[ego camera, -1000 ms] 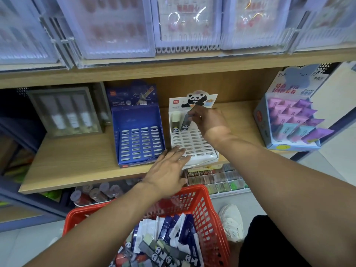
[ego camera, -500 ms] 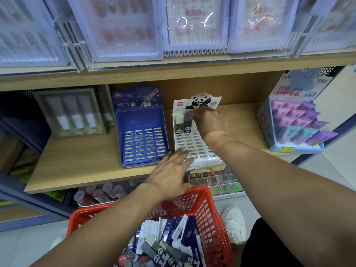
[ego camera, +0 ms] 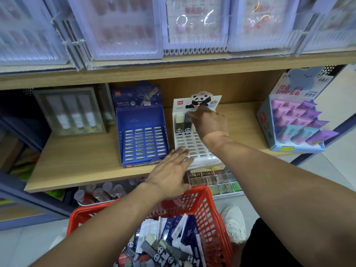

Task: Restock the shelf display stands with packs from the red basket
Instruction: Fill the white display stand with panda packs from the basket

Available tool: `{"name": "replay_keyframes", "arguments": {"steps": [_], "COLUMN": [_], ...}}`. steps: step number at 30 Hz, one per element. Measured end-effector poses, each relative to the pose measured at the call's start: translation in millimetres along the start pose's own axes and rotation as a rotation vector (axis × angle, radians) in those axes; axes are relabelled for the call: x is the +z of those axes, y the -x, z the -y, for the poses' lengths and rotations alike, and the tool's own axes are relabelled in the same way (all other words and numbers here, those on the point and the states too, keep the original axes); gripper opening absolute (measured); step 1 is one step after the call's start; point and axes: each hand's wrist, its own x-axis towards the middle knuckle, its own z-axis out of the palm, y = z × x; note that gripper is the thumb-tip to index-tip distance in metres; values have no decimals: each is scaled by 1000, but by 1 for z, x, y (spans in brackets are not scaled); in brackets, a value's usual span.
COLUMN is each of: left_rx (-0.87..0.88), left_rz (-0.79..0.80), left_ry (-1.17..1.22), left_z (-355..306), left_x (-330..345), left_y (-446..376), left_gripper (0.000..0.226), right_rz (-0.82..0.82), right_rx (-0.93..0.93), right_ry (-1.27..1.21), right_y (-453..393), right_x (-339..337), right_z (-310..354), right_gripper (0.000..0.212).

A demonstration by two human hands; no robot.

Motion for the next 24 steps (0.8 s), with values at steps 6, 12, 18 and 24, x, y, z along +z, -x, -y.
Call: {"name": "replay_keyframes", "arguments": {"steps": [6, 12, 18, 24], "left_rx": [-1, 7, 3, -28], "left_rz": [4, 13, 12, 12], "left_ry": [-2, 13, 0, -68], "left_z": [0, 3, 0, 1], "left_x": [1, 1, 0, 5], "left_y": [-1, 0, -2, -4], "left_gripper": [91, 93, 92, 89], "right_rz": [98, 129, 153, 171], "right_rx": [-140, -46, -72, -79], "right_ry": [48, -45, 15, -40], "right_y": [1, -2, -2, 12], "right_x": [4, 6, 11, 9], "right_z": [8, 9, 9, 4], "right_gripper": [39, 36, 60, 59]}}
